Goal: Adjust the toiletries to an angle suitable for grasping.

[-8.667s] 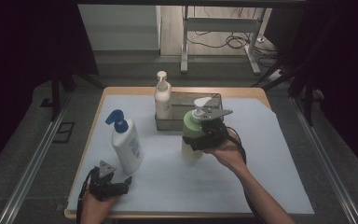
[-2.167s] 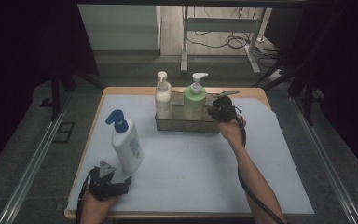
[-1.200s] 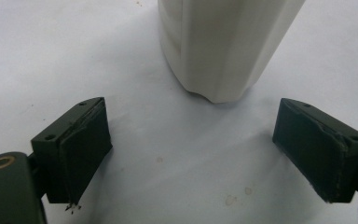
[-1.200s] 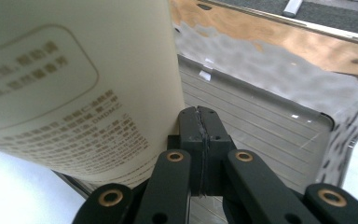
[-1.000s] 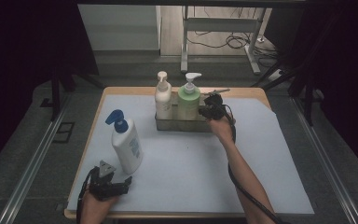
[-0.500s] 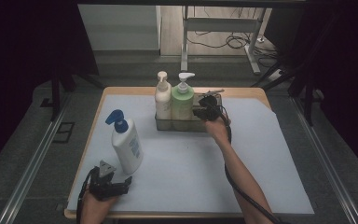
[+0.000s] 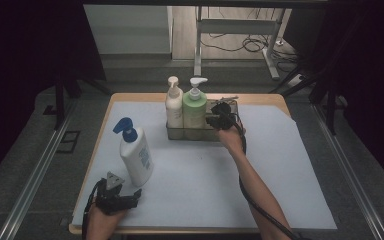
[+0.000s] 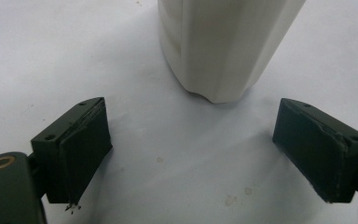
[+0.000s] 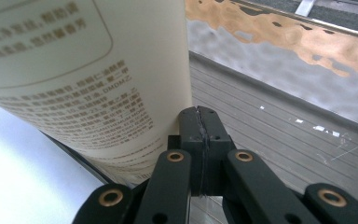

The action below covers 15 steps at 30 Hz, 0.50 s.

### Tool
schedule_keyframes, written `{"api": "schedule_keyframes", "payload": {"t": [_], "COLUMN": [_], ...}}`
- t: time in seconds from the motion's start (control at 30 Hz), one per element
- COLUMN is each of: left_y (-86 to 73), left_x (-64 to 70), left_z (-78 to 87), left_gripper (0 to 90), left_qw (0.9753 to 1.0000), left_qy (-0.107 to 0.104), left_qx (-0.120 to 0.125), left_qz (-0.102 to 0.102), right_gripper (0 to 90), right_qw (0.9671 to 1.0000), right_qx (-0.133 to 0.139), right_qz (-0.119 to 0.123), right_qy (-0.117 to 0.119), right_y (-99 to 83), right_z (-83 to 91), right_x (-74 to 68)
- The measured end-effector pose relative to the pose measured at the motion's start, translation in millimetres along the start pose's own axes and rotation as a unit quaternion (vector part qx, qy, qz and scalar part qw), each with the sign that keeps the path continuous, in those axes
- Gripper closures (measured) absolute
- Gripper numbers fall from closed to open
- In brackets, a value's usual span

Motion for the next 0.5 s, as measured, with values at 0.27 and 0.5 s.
{"api": "schedule_keyframes", "payload": {"t": [0.27,0.5], "left_y": [-0.1,-0.2], "left_x": [0.0,0.1], "left_z": [0.1,0.1], "left_gripper": [10.7,10.7], "left_qw": [1.0000,1.0000], "left_qy": [0.000,0.000], "left_qx": [0.000,0.001], "left_qz": [-0.001,-0.001], "right_gripper": [82.6,75.4], "right_qw": [0.9996,0.9996], "right_qx": [-0.003,0.002], "right_qz": [0.027,0.027], "right_qy": [-0.011,-0.006], "right_y": [-2.3,0.9], "right_z": [0.9,9.0], "right_x": [0.5,1.5]}}
Point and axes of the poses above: each handheld gripper's, and its own axes: z roughly backward along the jaws, y roughly out of its top, x roughly to its right, the point moved 2 cm from there along -z, roughly forward along the jaws, and after that the axes turned 10 degrees about x, right-handed, at the moved point
